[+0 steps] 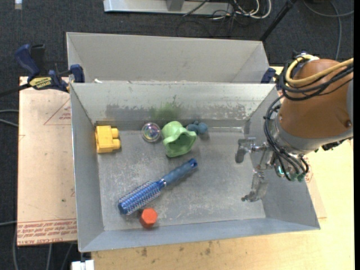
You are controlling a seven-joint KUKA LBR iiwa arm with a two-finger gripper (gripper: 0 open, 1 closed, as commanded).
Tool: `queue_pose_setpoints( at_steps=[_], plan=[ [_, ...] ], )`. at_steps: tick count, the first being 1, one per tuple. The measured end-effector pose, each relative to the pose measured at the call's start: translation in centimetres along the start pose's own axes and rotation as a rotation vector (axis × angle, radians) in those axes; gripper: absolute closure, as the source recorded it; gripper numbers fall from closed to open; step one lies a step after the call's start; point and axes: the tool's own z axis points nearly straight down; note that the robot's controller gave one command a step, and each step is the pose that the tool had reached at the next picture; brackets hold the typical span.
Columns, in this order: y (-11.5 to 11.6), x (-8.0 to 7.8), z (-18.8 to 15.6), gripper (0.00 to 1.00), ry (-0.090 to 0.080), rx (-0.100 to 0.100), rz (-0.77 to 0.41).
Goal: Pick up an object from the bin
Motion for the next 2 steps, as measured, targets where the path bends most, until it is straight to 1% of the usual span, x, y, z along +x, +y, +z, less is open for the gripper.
queue_pose_setpoints(
  at_steps=[1,2],
  plan=[
    [7.9,-1.0,14.3,0.00,0.001,-0.002,0.088],
    [9.9,-5.7,10.7,0.00,-0.014,-0.002,0.160]
  ],
)
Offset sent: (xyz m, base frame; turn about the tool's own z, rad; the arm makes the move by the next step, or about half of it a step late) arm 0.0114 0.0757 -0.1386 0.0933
